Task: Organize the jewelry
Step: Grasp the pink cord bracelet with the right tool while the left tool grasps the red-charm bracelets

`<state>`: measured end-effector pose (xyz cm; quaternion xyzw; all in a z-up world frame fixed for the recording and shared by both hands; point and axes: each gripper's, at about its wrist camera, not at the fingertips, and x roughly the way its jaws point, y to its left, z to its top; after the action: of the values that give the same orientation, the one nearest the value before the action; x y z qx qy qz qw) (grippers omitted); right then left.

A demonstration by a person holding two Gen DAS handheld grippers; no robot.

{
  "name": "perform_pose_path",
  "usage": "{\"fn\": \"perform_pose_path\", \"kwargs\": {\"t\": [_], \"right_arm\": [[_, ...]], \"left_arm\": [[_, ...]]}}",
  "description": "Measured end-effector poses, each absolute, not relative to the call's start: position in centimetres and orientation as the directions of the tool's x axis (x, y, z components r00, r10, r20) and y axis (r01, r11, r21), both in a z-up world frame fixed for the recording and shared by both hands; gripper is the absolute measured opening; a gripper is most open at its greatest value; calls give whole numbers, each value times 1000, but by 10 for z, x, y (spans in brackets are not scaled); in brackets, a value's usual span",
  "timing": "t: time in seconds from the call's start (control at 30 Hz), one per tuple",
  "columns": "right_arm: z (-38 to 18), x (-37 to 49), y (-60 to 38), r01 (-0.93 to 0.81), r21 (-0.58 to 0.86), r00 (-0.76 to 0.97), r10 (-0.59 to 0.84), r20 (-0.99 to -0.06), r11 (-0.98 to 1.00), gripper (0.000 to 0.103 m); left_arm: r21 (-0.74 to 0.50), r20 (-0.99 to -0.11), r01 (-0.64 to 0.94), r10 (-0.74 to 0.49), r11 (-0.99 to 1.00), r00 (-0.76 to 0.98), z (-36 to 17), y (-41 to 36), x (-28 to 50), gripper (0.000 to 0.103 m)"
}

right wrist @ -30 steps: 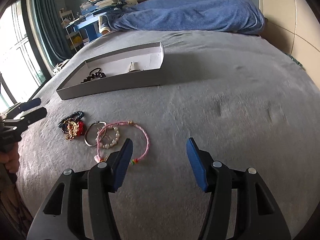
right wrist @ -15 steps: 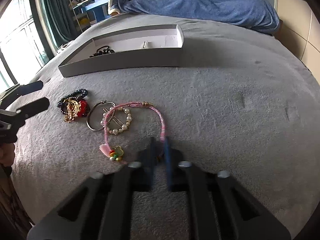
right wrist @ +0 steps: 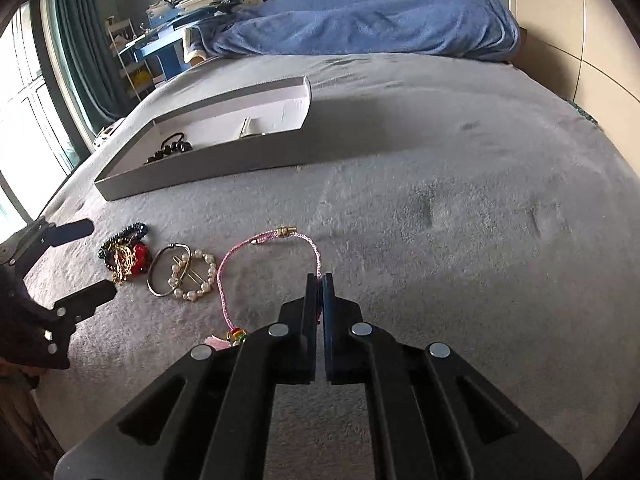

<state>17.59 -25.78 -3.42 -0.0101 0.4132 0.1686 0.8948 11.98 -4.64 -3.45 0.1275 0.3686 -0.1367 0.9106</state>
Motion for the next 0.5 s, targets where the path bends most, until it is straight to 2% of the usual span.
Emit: {"fn": "perform_pose_path", "kwargs": {"t": [0.1,0.17,0.2,0.23,0.33,0.4,0.43,0.5], "right_arm": [[-34,175,-257,-316,122,601,297,-742,941,2],[-34,175,-255,-321,122,600,301,-742,939,2],[-34,175,-254,-324,122,599,303,-741,938,2],[-34,175,-253,-326,122,599,304,-741,937,2],[-32,176,-250,-332,126,601,312,-736,935,2],[-31,176,-249,-333,130,604,317,-731,934,2],[-30,176,-249,-333,133,606,321,-728,933,2],[-28,176,-248,-335,138,610,327,-722,932,2]], "left_arm": [[129,-712,342,-152,931,685,-38,-47,127,83],[113,-726,348,-162,931,668,-41,-47,132,64],[100,-735,357,-173,929,655,-43,-46,134,58],[92,-740,365,-181,927,647,-44,-47,135,47],[84,-732,383,-204,920,649,-42,-48,132,29],[77,-723,389,-218,918,656,-38,-47,128,24],[66,-719,390,-227,918,656,-35,-46,127,17],[46,-710,387,-242,921,662,-29,-43,125,15]]}}
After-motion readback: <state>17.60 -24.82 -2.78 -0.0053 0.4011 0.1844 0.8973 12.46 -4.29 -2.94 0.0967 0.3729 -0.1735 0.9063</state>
